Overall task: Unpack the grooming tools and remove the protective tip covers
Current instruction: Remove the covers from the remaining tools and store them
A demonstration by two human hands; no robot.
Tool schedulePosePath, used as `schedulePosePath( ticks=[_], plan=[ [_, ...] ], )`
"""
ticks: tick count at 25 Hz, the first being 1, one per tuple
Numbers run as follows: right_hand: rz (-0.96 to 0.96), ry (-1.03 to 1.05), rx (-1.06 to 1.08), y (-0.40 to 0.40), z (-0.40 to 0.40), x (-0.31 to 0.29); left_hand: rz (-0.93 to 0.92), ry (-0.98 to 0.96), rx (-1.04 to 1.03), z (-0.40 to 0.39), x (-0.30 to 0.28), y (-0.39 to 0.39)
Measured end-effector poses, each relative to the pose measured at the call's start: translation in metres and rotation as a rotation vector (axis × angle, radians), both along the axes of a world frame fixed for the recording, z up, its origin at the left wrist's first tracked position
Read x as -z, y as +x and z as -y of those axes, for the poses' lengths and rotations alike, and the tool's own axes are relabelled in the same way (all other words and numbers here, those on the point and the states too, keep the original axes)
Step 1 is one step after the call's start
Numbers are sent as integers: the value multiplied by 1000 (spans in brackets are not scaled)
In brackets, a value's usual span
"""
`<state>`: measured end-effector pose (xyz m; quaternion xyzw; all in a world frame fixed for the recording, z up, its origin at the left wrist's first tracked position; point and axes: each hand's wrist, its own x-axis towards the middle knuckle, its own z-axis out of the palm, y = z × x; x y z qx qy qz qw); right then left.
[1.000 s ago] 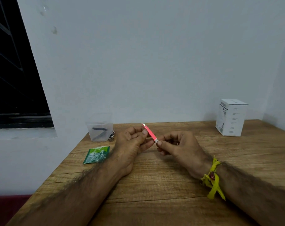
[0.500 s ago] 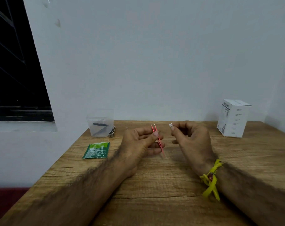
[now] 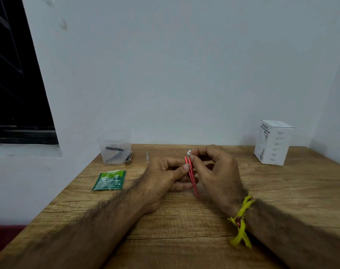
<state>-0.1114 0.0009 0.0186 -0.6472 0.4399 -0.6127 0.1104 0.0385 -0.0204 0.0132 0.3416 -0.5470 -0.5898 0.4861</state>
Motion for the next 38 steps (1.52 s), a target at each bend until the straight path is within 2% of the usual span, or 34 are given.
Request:
schedulePosePath(
  ticks=[5,18,26,38],
  plan=[
    [-84,-42,16,1,0,0,-15,4,-23,1,1,0],
    [-17,-61,0,0,0,0,-2,-14,7,1,2,2],
    [-125,-72,-15,0,-2,0,17,4,-17,1,1,1],
    [-155,-78,-59,-4,0,1,-1,27,-5,0,-1,3]
  ],
)
